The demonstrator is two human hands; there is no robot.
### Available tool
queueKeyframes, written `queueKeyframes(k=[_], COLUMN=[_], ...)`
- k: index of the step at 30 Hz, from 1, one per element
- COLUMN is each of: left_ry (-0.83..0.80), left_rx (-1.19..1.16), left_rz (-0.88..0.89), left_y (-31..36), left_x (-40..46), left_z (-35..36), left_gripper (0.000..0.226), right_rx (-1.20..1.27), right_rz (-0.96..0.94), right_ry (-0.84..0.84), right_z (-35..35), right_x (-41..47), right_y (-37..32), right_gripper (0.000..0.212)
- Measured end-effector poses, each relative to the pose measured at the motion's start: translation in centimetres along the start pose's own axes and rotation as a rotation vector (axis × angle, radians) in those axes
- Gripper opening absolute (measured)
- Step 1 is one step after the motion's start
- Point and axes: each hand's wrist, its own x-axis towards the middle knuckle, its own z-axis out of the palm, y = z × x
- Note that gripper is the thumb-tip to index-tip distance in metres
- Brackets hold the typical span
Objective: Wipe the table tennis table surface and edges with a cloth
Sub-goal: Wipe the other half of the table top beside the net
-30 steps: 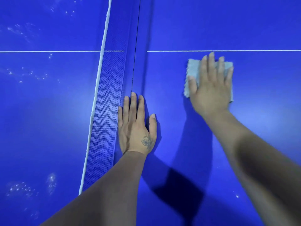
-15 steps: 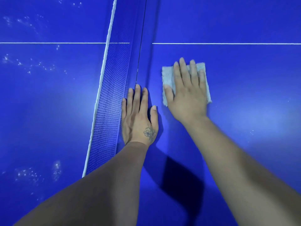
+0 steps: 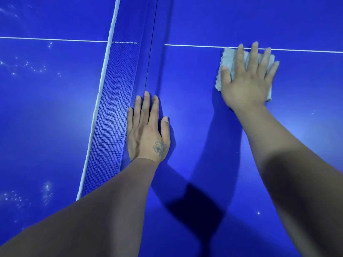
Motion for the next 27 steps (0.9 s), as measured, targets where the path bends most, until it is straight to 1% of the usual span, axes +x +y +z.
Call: queueKeyframes(k=[4,8,11,14,18,22,24,27], left_ry=[0.005,0.015,0.006,0.008,0.006,0.001,-0.008,-0.007], left_rx=[-0.003,0.002,0.018,0.019,0.013,0.015,0.024,0.022], left_rz=[0.0,0.009,0.008,0.009,0.008,0.003,0.001,0.006], left_y=[0.0,-0.1,-0.2,-0.2,0.0,-0.1,0.0,0.0], left_x=[0.1,0.1,0.1,0.1,0.0,-0.1,-0.1,-0.1], left_z=[-0.1,0.2,0.2,0.1,0.0,0.0,0.0,0.0], left_gripper=[0.064,0.063,0.063,0.063,0.064,0.064,0.064,0.064], right_rx=[0.02,-0.009,0.015,0.034,0.005,-0.026,-0.014,0.018], right_rz=[-0.025,-0.181,-0.256,-0.256,-0.225,-0.093,-0.023,0.067], right_ry=[-0.025,-0.017,0.009,0.015,0.021,0.042,0.039,0.045], right_z=[0.4,1.2,1.7,1.7,1.1,0.3,0.2,0.5], right_x=[1.4,-2.2,-6.7,-10.6,-13.1,-11.0,-8.5,-5.4], right_y=[-4.1,-7.4,-7.7,-6.0,-1.6,2.4,2.3,0.1], right_gripper=[0.075,0.073,0.072,0.07,0.068,0.069,0.07,0.073])
